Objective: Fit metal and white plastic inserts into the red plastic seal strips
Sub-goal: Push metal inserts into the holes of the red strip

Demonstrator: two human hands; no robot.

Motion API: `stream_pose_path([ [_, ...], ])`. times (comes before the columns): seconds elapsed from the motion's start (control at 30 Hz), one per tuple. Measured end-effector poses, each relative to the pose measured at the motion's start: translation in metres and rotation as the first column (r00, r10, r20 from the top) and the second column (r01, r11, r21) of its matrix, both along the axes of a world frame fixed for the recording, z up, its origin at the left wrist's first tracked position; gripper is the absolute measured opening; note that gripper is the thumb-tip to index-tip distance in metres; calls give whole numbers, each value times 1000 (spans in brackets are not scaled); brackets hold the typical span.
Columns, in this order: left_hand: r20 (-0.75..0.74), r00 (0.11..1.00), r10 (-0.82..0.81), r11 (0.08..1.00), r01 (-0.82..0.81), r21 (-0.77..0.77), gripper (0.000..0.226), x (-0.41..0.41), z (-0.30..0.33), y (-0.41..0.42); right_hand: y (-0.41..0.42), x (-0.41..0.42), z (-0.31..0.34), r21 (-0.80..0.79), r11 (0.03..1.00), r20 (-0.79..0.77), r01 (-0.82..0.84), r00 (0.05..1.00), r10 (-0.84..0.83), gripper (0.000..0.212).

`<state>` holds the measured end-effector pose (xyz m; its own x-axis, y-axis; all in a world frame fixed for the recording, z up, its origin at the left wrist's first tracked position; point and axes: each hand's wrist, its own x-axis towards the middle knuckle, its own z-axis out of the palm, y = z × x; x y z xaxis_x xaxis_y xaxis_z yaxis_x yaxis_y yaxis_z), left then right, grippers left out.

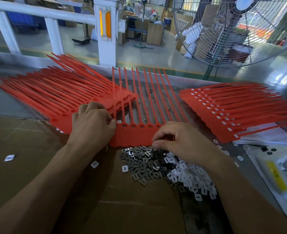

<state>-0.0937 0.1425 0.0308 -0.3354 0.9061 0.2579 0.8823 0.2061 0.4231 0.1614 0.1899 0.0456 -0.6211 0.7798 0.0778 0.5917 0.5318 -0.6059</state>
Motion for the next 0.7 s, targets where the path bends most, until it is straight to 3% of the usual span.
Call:
stream_pose_path([
  [0.17,-8,1000,-3,1000,3,-6,24,0,-1,0,-8,-16,-3,64,994,52,-84,995,80,15],
  [0.7,-6,1000,-9,1000,9,-21,25,0,-2,-1,-9,-24,-2,96,987,144,-132,983,117,6],
])
